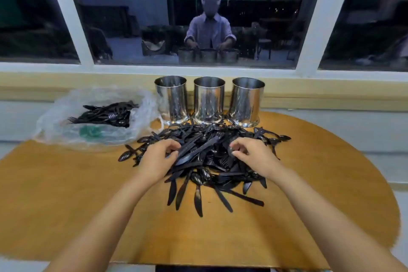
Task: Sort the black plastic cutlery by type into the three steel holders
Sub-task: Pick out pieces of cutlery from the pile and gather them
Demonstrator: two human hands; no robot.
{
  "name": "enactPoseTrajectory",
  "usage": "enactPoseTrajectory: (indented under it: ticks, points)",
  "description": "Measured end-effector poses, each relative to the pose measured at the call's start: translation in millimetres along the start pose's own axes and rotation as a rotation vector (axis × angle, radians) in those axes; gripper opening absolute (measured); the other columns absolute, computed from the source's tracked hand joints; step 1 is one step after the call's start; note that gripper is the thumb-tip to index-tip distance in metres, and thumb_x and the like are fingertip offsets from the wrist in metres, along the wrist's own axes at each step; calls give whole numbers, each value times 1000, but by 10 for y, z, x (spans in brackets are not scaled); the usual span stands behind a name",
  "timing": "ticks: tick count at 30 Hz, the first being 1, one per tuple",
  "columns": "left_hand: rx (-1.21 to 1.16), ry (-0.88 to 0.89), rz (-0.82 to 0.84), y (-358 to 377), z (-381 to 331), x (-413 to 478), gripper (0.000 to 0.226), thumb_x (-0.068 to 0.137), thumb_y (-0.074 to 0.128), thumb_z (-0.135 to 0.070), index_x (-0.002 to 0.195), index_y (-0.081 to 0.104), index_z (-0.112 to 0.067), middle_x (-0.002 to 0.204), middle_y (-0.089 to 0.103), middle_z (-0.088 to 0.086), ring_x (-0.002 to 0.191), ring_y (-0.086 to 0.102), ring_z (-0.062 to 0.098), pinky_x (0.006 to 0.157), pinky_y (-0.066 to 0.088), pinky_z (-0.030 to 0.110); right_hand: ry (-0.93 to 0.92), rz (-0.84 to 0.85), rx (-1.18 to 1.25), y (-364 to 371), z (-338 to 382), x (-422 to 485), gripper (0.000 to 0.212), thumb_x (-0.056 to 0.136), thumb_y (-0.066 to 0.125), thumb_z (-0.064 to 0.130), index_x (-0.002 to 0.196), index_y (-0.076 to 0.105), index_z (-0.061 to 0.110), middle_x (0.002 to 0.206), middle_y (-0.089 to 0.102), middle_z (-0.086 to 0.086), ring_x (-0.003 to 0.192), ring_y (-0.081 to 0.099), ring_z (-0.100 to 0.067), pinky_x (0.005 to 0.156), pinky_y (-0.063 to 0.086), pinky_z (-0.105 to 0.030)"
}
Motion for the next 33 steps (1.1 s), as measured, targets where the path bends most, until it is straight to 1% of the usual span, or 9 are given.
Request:
enactPoseTrajectory:
  ticks: [4, 8, 10, 17, 21, 24, 27, 30, 33]
  points:
    - [-36, -54, 25, 132, 115, 137, 18, 93, 63, -11, 110, 68, -17, 99, 65, -7, 97, 61, 10, 92, 51, 30, -33, 29, -65, 105, 65, 197, 27, 97, 57, 23, 124, 59, 24, 113, 60, 9, 98, 54, -7, 84, 48, -27]
    - [18, -76, 67, 336, 243, 522, 24, 91, 68, -17, 115, 66, -19, 111, 65, -5, 107, 60, 14, 97, 49, 32, -128, 79, -135, 324, 60, 578, 34, 98, 55, 23, 132, 55, 27, 133, 51, 10, 122, 43, -13, 97, 47, -35]
    - [84, -96, 114, 432, 318, 682, 30, 90, 69, -22, 119, 63, -20, 113, 63, -5, 107, 58, 15, 94, 50, 33, -170, 131, -206, 420, 25, 746, 37, 99, 52, 23, 136, 52, 27, 136, 49, 9, 123, 38, -15, 96, 46, -34]
    - [103, -110, 164, 583, 466, 890, 27, 89, 71, -16, 115, 64, -20, 100, 53, -6, 88, 56, 18, 81, 48, 32, -282, 128, -391, 541, -56, 1009, 26, 96, 56, 30, 121, 62, 26, 121, 60, 10, 109, 47, -15, 87, 40, -27]
    - [124, -96, 169, 621, 461, 907, 23, 91, 68, -16, 113, 66, -20, 96, 53, -6, 79, 50, 16, 78, 47, 32, -238, 76, -417, 451, -113, 984, 14, 94, 59, 33, 105, 61, 24, 106, 60, 9, 100, 47, -15, 78, 36, -27]
    - [190, -115, 183, 631, 415, 915, 13, 93, 64, -22, 107, 65, -22, 96, 49, -4, 85, 52, 17, 76, 49, 35, -155, 18, -433, 317, -205, 896, 11, 94, 59, 33, 99, 60, 23, 97, 58, 10, 96, 47, -14, 72, 31, -26]
    - [201, -164, 134, 638, 377, 925, 3, 92, 66, -30, 94, 67, -29, 97, 55, -5, 100, 57, 22, 83, 48, 41, -17, -49, -362, 195, -348, 756, 8, 93, 61, 30, 92, 58, 23, 89, 58, 11, 93, 51, -14, 67, 37, -28]
    - [149, -241, -1, 582, 340, 975, 2, 86, 73, -35, 85, 72, -37, 105, 67, -10, 112, 54, 24, 91, 38, 49, 148, -119, -116, 144, -474, 641, 9, 90, 67, 29, 86, 59, 25, 83, 61, 13, 79, 55, -10, 64, 48, -31]
    - [-70, -235, -106, 467, 260, 1057, 3, 84, 75, -33, 87, 76, -32, 104, 70, -11, 103, 59, 17, 95, 44, 48, 290, -169, 242, 161, -485, 622, 9, 87, 70, 22, 82, 63, 19, 80, 62, 7, 70, 54, -7, 62, 45, -16]
Point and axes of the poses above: each hand's wrist, its own x-axis towards the middle knuckle, its own y-axis out of the palm, z = x × y, the point moved 3 cm from there along x, towards the middle knuckle
